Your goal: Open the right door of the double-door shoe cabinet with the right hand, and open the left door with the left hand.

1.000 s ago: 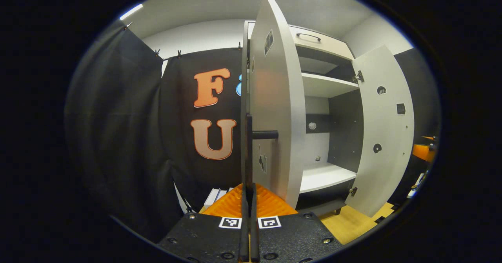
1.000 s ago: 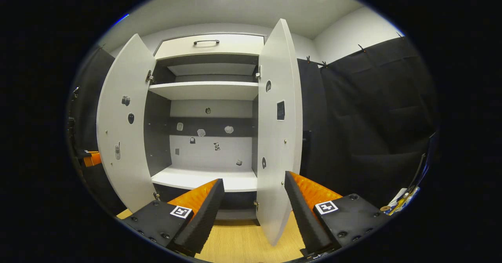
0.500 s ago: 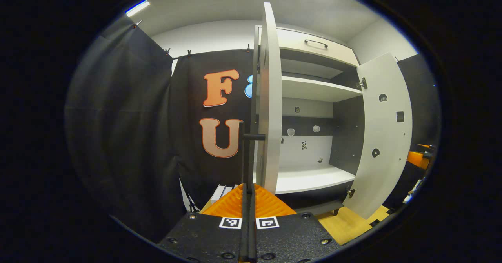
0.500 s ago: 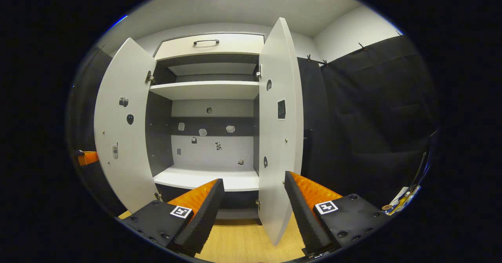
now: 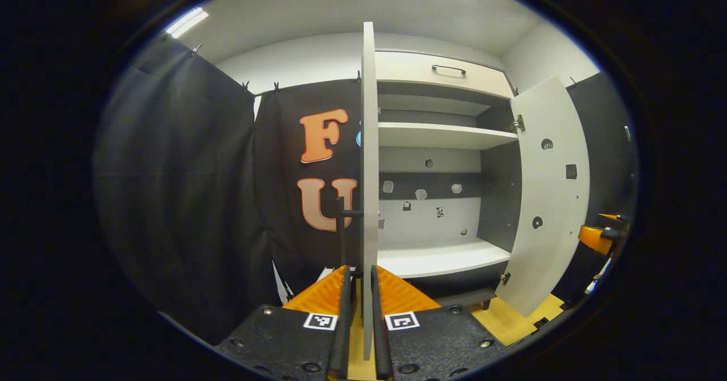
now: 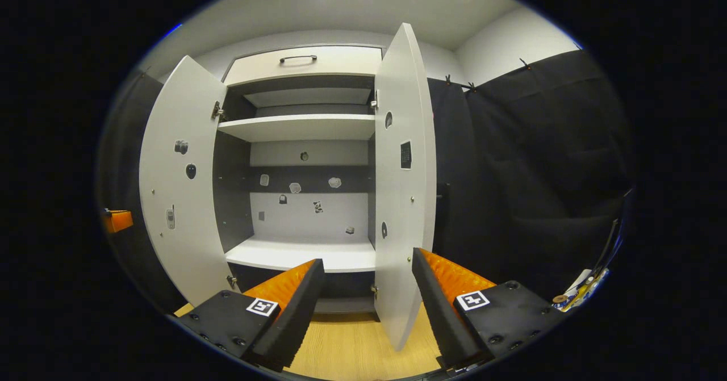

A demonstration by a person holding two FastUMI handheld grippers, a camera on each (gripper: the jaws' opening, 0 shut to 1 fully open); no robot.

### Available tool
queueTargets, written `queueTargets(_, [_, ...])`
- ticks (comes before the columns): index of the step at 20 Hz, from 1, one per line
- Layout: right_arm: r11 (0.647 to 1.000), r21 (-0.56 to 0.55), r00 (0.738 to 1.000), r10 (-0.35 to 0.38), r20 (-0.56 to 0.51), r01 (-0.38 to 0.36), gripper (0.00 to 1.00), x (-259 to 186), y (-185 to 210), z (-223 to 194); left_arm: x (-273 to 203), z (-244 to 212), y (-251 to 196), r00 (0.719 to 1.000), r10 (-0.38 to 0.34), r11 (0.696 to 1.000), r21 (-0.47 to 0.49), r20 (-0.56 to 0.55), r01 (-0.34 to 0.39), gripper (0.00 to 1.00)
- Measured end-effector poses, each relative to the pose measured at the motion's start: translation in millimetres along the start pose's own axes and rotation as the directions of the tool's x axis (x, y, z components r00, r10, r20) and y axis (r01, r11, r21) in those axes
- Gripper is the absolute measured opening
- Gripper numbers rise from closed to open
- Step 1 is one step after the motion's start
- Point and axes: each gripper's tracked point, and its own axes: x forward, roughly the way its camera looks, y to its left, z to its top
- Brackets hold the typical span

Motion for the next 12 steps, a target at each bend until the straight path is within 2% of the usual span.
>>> queueTargets(1, [1.000, 0.001, 1.000, -0.001, -0.002, 0.001, 0.99, -1.0, -1.7, 0.9, 0.4, 1.3, -0.5, 1.000, 0.000, 1.000, 0.003, 0.006, 0.000, 0.23])
queueTargets(2, [1.000, 0.000, 1.000, -0.001, -0.005, 0.001, 0.99, -2.8, -2.7, 1.6, 0.4, 2.3, -2.6, 1.000, 0.002, 1.000, 0.002, 0.008, -0.002, 0.34])
queueTargets(5, [1.000, 0.001, 1.000, 0.000, -0.008, 0.000, 0.99, -7.8, -4.9, 4.3, -1.1, 3.5, -13.8, 1.000, -0.015, 0.999, -0.037, 0.016, 0.016, 0.53])
queueTargets(6, [1.000, 0.003, 1.000, -0.001, -0.008, 0.001, 0.99, -9.7, -6.2, 4.3, -0.7, 4.5, -19.8, 0.999, -0.031, 0.998, -0.045, 0.022, 0.032, 0.70])
queueTargets(8, [1.000, 0.002, 1.000, -0.006, -0.005, 0.006, 0.98, -13.1, -10.4, 6.2, 1.4, 6.3, -24.4, 0.998, -0.047, 0.998, -0.031, 0.031, 0.048, 0.92])
queueTargets(9, [1.000, 0.001, 1.000, -0.008, -0.001, 0.008, 0.98, -14.1, -12.2, 7.3, 1.1, 6.5, -24.9, 0.998, -0.051, 0.998, -0.024, 0.036, 0.052, 0.97])
queueTargets(12, [1.000, -0.002, 1.000, -0.016, 0.007, 0.016, 0.98, -16.1, -16.0, 10.5, 3.2, 9.8, -27.7, 0.997, -0.056, 0.998, -0.018, 0.053, 0.057, 0.97])
